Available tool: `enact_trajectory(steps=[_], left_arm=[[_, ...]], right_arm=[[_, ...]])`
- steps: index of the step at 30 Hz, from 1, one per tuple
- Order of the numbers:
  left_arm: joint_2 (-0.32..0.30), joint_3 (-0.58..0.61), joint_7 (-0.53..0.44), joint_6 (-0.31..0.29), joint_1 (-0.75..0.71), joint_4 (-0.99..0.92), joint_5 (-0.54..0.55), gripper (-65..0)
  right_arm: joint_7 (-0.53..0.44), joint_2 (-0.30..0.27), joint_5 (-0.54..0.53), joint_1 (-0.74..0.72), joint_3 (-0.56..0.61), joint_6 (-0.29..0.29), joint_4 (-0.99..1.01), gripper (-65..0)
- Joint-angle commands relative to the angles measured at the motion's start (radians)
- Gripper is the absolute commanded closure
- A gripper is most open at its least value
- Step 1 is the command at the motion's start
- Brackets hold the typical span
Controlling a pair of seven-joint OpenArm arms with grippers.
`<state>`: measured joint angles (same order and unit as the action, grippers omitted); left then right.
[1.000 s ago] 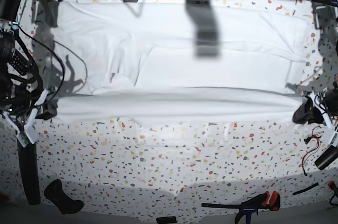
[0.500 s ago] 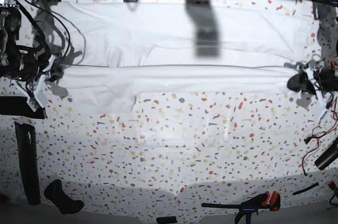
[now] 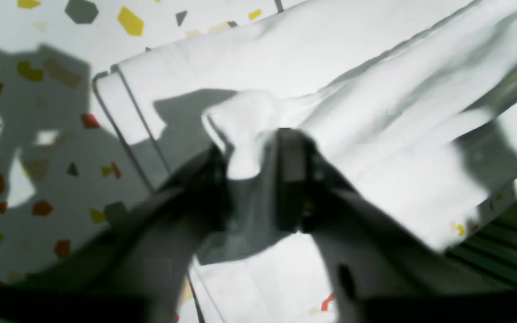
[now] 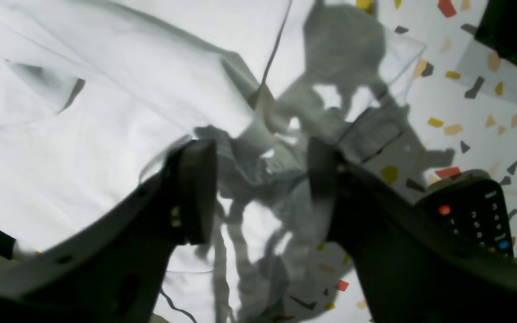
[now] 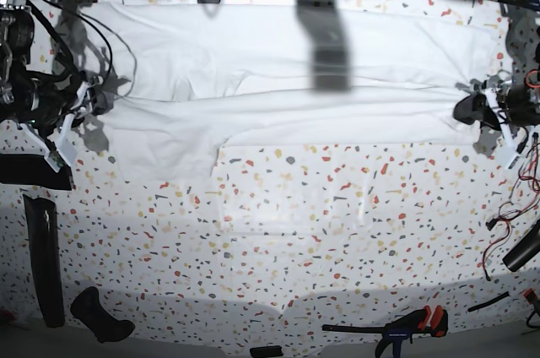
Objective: Fold the T-shirt properly
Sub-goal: 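Lower the folded edge onto the shirt and open both grippers, then move the right gripper to the folded shirt's corner and grasp it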
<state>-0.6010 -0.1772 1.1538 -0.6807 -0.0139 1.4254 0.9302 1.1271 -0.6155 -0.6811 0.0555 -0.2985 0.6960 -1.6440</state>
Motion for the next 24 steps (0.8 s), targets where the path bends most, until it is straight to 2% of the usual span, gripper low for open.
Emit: enact_trajectory(steps=[1,2,6,11,17,21,24], left_arm=[[-0.023,-0.011,-0.013,-0.001,0.013,0.014,0.013,-21.8],[-0.023,-0.011,-0.013,-0.001,0.013,0.014,0.013,-23.8],[-0.023,-0.011,-0.026,-0.001,0.014,0.014,-0.024,-24.1],[-0.023,-0.011,-0.136,0.0,0.014,0.014,-0.066,-24.1],[-0.023,-0.011,-0.13,0.0,0.013,0.014,-0.065,-24.1],[-0.014,-0.011,-0.13,0.0,0.014,0.014,-0.066,-24.1],[0.006,-0.011,-0.131,0.0,0.014,0.014,-0.066,-24.1]], right_arm=[[-0.013,-0.025,-0.008,-0.014,-0.009,0.002,-0.016,-32.8],[-0.024,-0.025,-0.008,-0.014,-0.009,0.002,-0.016,-32.8],[-0.053,-0.027,-0.016,-0.045,-0.009,0.002,-0.017,-32.7],[-0.163,-0.017,-0.104,-0.164,-0.01,0.002,-0.016,-32.7],[-0.163,0.048,-0.006,-0.355,-0.01,0.002,0.043,-32.7],[-0.148,0.077,0.049,-0.458,-0.01,0.002,0.23,-32.7],[-0.084,0.088,0.095,-0.54,-0.009,0.002,0.398,-32.7]])
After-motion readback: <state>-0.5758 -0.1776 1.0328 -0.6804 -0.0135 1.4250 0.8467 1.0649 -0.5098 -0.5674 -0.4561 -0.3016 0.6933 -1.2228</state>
